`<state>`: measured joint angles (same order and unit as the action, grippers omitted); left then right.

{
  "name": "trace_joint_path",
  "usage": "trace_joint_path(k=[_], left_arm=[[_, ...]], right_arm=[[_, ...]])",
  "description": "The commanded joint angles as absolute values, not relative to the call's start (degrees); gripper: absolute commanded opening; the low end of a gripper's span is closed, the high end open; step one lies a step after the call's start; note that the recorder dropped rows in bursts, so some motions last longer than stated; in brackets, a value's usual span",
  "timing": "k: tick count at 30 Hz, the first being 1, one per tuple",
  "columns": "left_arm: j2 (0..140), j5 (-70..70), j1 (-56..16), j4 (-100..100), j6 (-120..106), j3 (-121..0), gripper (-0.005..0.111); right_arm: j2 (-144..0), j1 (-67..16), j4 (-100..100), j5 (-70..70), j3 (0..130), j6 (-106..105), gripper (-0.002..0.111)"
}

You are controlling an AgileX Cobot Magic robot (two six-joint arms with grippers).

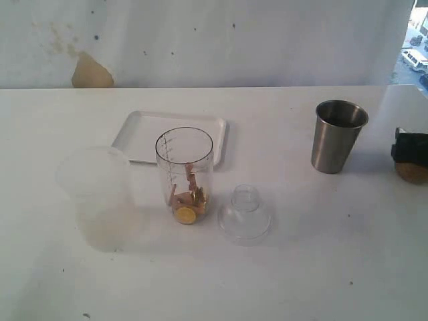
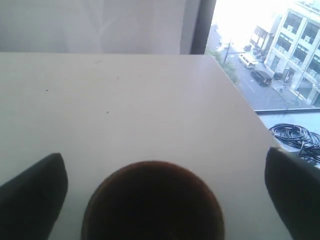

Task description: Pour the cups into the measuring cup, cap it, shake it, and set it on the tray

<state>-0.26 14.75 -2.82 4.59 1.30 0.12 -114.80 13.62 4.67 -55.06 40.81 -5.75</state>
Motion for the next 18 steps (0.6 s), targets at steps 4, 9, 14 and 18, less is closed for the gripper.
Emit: trace_joint_path(k=[4,9,14,18], left_arm=[[0.00,14.61,-2.70,3.91,1.26,0.00,0.103],[0.00,14.61,-2.70,3.91,1.26,0.00,0.103],[0.00,14.61,-2.70,3.91,1.26,0.00,0.103],[0.00,14.61,-2.70,3.91,1.26,0.00,0.103]], right_arm=[[-106.52,13.72,2.47,-50.14,40.59,-6.21,0.105],[-102.87,13.72,3.89,-48.49,40.59,-1.41,0.105],[-102.22,13.72,7.52,-48.49,40.59,3.69,0.105],[-100.79,13.72,7.26,-46.65,40.59,6.55,0.092]])
